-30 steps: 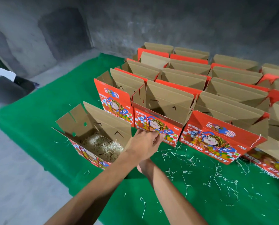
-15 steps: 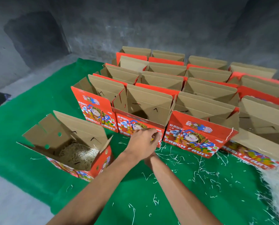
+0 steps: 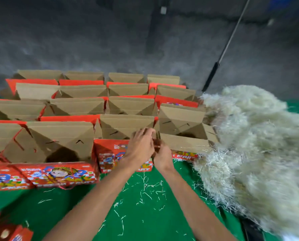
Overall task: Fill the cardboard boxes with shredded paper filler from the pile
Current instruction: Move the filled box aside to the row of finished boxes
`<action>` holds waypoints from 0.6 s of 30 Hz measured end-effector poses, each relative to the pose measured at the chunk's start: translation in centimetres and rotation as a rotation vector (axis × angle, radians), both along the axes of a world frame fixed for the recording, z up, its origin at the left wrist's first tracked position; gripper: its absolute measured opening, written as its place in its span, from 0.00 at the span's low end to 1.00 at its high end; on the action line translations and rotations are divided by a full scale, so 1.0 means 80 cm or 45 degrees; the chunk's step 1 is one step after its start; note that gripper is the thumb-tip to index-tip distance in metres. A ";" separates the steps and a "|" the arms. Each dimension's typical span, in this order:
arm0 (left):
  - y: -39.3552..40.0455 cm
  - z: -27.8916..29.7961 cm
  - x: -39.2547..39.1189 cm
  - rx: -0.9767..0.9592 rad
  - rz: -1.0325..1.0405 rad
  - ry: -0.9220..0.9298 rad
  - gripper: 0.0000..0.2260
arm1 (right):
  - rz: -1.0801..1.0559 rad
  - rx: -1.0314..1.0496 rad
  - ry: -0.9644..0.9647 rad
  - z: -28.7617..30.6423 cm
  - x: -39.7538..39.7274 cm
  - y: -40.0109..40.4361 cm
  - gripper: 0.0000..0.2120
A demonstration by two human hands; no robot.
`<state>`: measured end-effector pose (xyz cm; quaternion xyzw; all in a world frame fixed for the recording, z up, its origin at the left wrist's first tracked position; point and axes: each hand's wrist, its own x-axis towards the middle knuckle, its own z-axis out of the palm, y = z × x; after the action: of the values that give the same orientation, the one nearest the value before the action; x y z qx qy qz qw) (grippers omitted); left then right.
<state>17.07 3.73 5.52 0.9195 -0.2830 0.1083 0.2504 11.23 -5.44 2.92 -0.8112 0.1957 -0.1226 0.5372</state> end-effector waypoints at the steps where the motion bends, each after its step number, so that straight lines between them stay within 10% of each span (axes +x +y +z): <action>1: -0.009 -0.002 0.009 0.107 0.017 0.033 0.17 | -0.015 -0.043 0.019 0.002 -0.001 -0.017 0.10; 18: -0.014 0.009 -0.078 0.596 -0.001 0.303 0.17 | 0.117 -0.015 0.138 -0.005 -0.028 -0.101 0.04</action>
<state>10.80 2.63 6.22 0.9586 -0.2692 -0.0691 0.0622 8.99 -13.51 2.49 -0.8278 0.1863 -0.0551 0.5263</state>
